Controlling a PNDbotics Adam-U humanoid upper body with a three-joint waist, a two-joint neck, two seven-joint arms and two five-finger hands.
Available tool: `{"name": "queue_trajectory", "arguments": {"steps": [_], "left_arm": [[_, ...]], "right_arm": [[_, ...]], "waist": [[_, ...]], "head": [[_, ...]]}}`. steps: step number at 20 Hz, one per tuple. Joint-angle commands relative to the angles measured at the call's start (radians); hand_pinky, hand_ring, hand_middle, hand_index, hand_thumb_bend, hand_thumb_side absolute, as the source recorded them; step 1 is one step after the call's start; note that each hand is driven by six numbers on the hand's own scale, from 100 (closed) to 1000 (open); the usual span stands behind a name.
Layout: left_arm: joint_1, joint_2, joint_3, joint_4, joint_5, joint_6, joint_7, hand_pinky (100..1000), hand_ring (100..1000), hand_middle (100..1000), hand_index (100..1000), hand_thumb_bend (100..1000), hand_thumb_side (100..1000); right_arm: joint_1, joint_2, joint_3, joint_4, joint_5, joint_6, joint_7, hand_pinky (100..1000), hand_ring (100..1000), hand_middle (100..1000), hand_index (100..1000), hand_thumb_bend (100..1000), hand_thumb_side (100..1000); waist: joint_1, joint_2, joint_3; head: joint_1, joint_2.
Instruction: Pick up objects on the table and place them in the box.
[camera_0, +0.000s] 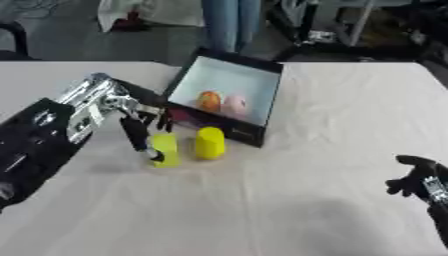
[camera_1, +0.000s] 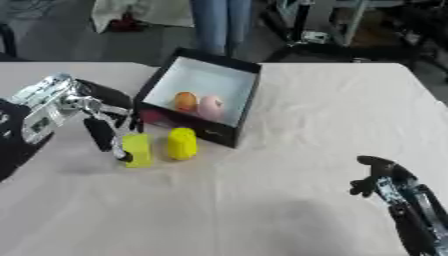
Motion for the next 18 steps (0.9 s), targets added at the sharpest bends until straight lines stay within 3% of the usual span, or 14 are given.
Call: {"name": "queue_trajectory", "arguments": {"steps": [1, 15, 17, 18], "left_arm": [[-0.031, 0.033, 0.0, -0.009, -0.006, -0.02, -0.011, 691, 636, 714, 836, 527, 595], [0.022, -0.004, 0.005, 0.015, -0.1, -0.012, -0.012, 654, 597, 693, 820, 526, 562], [0.032, -0.011, 0.012, 0.015, -0.108, -0.006, -0.002, 622, 559, 643, 784, 437, 502], [0.036, -0.013, 0.015, 0.012, -0.111, -0.002, 0.01, 622, 559, 643, 784, 437, 502]], "right_arm": [[-0.005, -0.02, -0.005, -0.014, 0.001, -0.002, 0.0, 687, 490, 324, 758, 100, 734], [-0.008, -0.017, -0.006, -0.014, 0.0, -0.002, -0.003, 687, 490, 324, 758, 100, 736], [-0.008, -0.017, -0.006, -0.014, 0.001, -0.002, -0.003, 687, 490, 324, 758, 100, 738], [-0.008, -0.016, -0.006, -0.014, 0.001, -0.002, -0.003, 687, 490, 324, 758, 100, 738]], "waist": [[0.01, -0.021, -0.002], [0.007, -0.017, -0.005], [0.006, -0.016, -0.005], [0.006, -0.016, -0.005]], "head": [[-0.003, -0.002], [-0.004, -0.002], [-0.005, -0.002], [-0.005, -0.002]]}}
